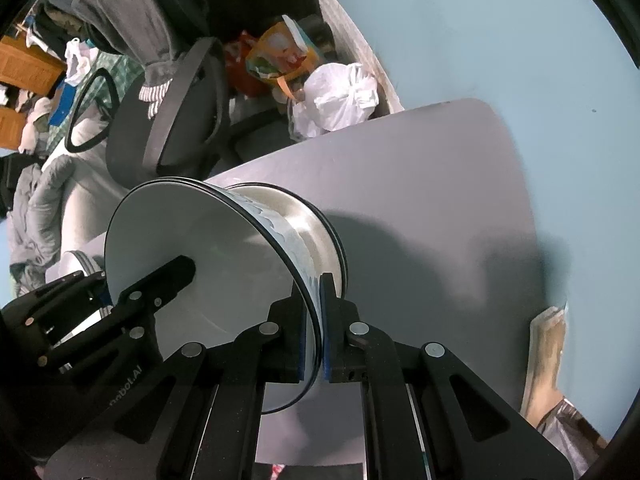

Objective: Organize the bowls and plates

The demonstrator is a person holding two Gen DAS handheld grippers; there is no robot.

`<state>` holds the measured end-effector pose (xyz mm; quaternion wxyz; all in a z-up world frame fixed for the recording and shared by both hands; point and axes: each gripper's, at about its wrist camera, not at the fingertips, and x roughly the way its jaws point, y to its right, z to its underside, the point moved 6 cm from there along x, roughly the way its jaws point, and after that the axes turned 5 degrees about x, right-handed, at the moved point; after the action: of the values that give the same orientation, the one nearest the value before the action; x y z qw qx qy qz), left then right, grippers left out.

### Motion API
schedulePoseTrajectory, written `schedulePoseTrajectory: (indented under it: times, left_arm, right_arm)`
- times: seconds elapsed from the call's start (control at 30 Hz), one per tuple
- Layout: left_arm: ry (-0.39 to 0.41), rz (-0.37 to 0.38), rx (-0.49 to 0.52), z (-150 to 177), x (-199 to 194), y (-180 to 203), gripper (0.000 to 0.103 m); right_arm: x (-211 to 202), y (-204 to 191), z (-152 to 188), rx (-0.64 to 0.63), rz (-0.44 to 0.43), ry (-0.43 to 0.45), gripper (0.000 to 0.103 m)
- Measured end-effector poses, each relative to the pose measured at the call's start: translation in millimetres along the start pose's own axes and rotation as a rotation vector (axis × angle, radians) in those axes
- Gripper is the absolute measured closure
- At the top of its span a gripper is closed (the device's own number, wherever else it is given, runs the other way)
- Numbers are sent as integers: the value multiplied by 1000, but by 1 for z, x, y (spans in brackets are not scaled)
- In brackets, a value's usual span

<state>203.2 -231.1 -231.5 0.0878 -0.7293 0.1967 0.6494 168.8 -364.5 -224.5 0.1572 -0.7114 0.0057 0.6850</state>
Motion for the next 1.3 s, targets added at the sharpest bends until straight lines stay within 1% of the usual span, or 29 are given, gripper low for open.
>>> schedulePoseTrajectory:
  times: [0.2, 0.33, 0.4, 0.6, 0.7, 0.73, 0.77, 0.83, 1.0, 1.13, 1.3]
  left_arm:
    - [-19, -21, 17, -1, 7, 2, 89]
    - [-52, -12, 2, 3, 18, -1, 89]
    - [-46, -9, 1, 3, 18, -1, 89]
    - [-50, -6, 5, -1, 19, -1, 88]
    - [-51, -21, 17, -2, 20, -3, 83]
    - [-53, -29, 17, -3, 20, -4, 80]
    - [-54, -30, 14, -2, 21, -4, 77]
    - [-50, -25, 2, -2, 20, -6, 77]
    - [-50, -27, -12, 0, 18, -8, 77]
    - [-47, -26, -31, 1, 14, -10, 77]
    - [-31, -31, -19, 1, 9, -9, 75]
  right_arm:
    - [3, 1, -1, -3, 0, -14, 97]
    - [7, 3, -2, -5, 7, -35, 97]
    - [11, 4, -1, -2, 5, -54, 95]
    - [11, 3, -2, -10, -3, -67, 92]
    - [11, 3, -4, -16, 3, -81, 91]
    - [11, 2, -4, -20, 7, -83, 91]
    - [11, 1, -4, -24, 8, -84, 90]
    - [10, -3, -3, -26, -4, -85, 81]
    - [9, -6, -3, -37, 18, -78, 77]
    - [8, -8, -3, -29, 13, -75, 73]
    - [5, -9, -3, -31, 16, -66, 70]
